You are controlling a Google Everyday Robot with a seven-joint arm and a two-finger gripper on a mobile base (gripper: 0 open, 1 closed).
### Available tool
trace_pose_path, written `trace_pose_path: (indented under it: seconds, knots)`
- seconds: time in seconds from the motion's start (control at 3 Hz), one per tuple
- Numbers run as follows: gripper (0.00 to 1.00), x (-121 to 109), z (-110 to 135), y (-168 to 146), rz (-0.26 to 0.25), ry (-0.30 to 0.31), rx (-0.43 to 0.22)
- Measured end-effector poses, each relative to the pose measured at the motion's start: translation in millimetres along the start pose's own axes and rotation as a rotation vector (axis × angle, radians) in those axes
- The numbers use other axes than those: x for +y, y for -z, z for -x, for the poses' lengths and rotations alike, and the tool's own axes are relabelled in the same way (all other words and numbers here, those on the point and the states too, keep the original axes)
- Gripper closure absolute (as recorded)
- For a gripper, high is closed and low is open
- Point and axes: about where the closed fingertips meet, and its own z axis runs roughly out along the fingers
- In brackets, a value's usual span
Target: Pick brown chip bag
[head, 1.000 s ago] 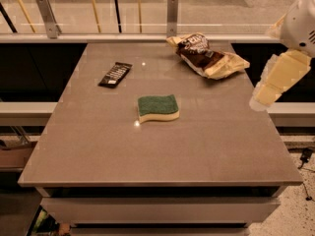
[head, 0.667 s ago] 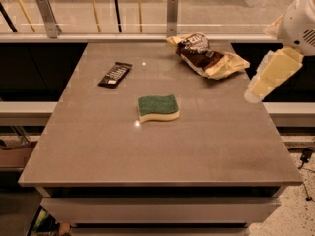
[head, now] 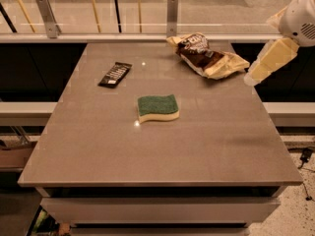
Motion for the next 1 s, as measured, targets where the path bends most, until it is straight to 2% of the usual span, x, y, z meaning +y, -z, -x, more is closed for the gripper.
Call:
trace_pose_path:
  seconds: [0.33,0.67,1.0]
  knots:
    - [0.0,-30.0,-2.0,-1.2,-0.039,-0.015,0.022]
    - [0.0,-50.1,-0.3,-6.2,-0.086,-0.067,0.056]
    - [0.0,-62.3,11.3,-20.9,-0.109,-0.141,0.061]
